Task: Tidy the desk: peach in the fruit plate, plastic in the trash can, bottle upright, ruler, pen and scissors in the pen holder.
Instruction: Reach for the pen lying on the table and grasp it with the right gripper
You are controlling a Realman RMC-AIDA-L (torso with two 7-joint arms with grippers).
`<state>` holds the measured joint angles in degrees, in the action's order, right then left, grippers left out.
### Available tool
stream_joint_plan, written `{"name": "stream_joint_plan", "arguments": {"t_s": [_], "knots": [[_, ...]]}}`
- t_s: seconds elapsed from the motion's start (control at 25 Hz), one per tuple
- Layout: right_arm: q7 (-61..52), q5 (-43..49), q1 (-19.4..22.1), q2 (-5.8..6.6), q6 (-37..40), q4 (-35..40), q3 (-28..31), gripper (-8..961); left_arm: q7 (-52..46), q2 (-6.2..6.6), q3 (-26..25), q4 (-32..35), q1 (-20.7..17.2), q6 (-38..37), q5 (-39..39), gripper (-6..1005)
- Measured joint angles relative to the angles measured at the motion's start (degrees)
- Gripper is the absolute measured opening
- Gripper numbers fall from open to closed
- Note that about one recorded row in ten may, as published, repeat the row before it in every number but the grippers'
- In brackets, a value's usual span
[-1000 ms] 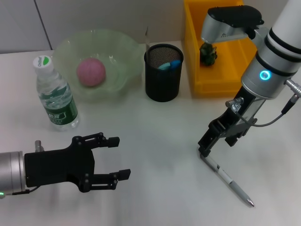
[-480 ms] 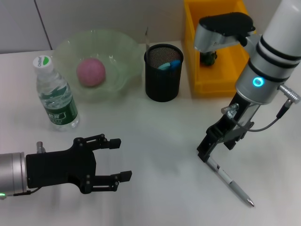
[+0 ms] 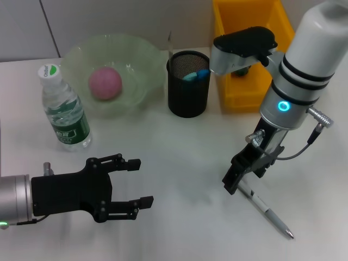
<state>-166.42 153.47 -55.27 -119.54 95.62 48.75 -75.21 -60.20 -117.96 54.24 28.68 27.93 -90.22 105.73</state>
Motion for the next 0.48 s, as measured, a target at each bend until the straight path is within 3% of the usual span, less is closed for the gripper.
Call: {"name": "stream_joint_plan", "arguments": {"t_s": [0.48], "knots": [[0.09, -0.69, -0.07, -0.08, -1.91, -1.17, -2.96, 792, -0.05, 0.01, -0.19, 0.01, 0.27, 0.13, 0.00, 832]]}}
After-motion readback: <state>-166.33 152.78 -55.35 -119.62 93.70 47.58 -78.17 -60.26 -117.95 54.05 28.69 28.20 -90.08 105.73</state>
